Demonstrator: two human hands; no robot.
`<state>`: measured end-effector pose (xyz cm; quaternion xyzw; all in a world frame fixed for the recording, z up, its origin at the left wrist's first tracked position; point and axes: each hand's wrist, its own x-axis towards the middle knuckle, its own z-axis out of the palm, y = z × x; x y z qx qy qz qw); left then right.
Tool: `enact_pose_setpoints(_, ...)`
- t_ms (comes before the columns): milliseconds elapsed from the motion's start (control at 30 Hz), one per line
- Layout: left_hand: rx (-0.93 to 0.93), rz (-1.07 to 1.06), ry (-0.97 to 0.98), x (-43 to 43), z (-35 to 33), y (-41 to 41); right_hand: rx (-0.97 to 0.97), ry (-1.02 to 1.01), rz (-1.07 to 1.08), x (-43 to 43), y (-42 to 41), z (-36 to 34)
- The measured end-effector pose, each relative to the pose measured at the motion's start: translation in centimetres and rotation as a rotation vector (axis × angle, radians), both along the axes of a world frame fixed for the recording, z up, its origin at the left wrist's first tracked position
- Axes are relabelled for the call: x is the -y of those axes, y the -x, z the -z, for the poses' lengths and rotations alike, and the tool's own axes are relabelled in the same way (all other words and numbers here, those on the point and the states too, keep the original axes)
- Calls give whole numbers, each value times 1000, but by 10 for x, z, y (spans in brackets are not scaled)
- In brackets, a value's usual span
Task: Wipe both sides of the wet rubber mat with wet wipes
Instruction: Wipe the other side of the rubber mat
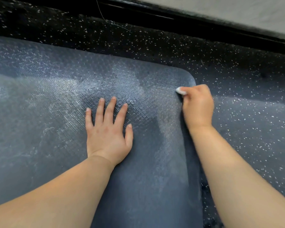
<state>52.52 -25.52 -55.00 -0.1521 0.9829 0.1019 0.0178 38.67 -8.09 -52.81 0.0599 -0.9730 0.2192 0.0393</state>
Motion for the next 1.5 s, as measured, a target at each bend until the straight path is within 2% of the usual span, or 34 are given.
enact_pose_setpoints(67, -1, -3, 1, 0, 0, 0, -17, -9, 150, 0, 8, 5)
enact_pose_setpoints(133, -2, -3, -3, -1, -1, 0, 12, -8, 128, 26, -1, 7)
enact_pose_setpoints(267, 9, -7, -15, -2, -3, 2, 62, 36, -336, 78, -35, 5)
enact_pose_setpoints(300, 10, -7, -12, -1, -3, 2, 81, 43, -393, 76, -28, 2)
enact_pose_setpoints(367, 14, -7, 1, -1, -2, 2, 81, 52, -307, 61, 5, 0)
enact_pose_setpoints(500, 13, 0, 12, 0, -3, 2, 29, -7, 84, 37, 57, 1)
enact_pose_setpoints(600, 16, 1, 13, 0, -3, 1, 63, 40, 141, 65, 50, 8)
enact_pose_setpoints(667, 7, 0, 6, -1, -4, 1, 38, 24, 63, 101, 38, 10)
enact_pose_setpoints(800, -9, -12, -39, -2, -5, 2, 24, 12, -408, 158, 9, 13)
enact_pose_setpoints(833, 2, -12, -35, -2, -5, 2, 13, 16, -456, 154, 12, 13)
enact_pose_setpoints(867, 15, -13, -26, -2, -5, 2, -9, -12, -441, 140, 20, 13)
enact_pose_setpoints(933, 32, -10, -13, -1, -4, 1, -67, -84, -266, 97, 38, 11)
enact_pose_setpoints(1033, 55, -6, 6, 0, -2, 1, -34, 95, 49, 48, 44, 6)
enact_pose_setpoints(1100, 67, -10, 12, -1, -2, 1, -1, 148, 22, 55, 24, 7)
enact_pose_setpoints(1200, 68, -17, 12, -1, -1, 0, -31, 151, -194, 70, -30, 11)
enact_pose_setpoints(1300, 53, -18, 6, -1, 1, 0, -36, 97, -401, 44, -61, 8)
enact_pose_setpoints(1500, 22, -15, 9, 0, 6, 0, -100, 122, -110, 20, -37, 14)
